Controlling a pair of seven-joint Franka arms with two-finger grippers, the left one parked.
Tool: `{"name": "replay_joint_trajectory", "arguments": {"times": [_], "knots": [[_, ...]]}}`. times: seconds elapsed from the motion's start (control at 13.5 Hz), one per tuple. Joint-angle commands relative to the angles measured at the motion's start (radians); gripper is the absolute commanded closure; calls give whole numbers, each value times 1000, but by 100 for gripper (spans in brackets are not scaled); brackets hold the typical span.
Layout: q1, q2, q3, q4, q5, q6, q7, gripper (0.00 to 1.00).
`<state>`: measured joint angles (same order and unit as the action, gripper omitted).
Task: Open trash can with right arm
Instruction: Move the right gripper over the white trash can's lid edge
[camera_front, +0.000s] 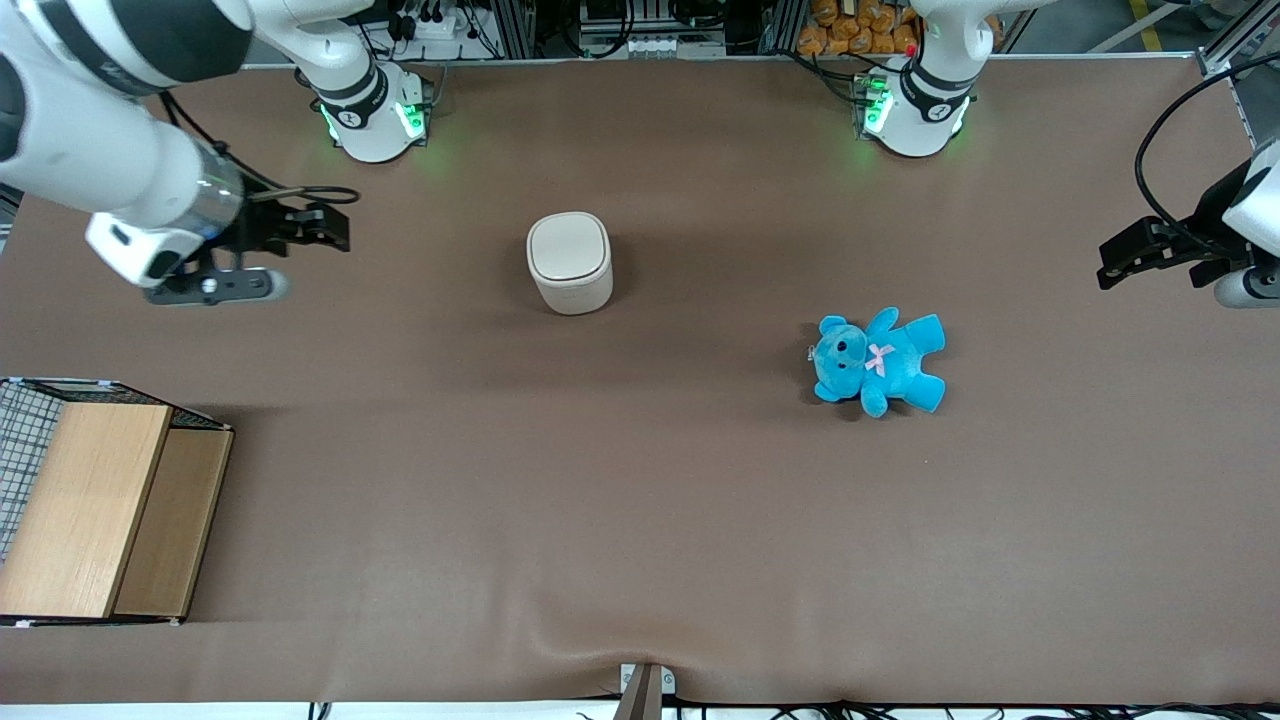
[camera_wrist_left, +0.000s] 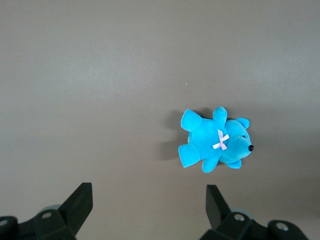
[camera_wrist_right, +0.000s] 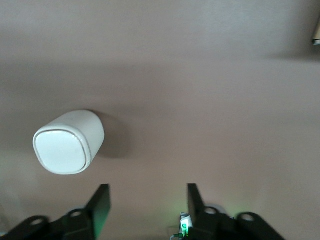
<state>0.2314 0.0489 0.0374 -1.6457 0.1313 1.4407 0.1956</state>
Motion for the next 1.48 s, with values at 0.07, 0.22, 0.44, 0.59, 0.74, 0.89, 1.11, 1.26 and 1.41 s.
{"name": "replay_joint_trajectory", "arguments": {"times": [0.07, 0.22, 0.44, 0.59, 0.74, 0.89, 1.11, 1.26, 1.41], "knots": [[89, -26, -5, -80, 10, 70, 83, 72], [115, -34, -4, -140, 11, 128, 90, 81], [175, -55, -4, -215, 10, 179, 100, 100], [192, -58, -4, -246, 10, 202, 122, 100], [216, -67, -4, -290, 10, 246, 122, 100], [247, -101, -4, -382, 11, 340, 131, 100], [330, -126, -4, -503, 11, 492, 226, 100], [371, -124, -4, -551, 11, 559, 266, 100], [411, -120, -4, -585, 10, 611, 306, 100]]}}
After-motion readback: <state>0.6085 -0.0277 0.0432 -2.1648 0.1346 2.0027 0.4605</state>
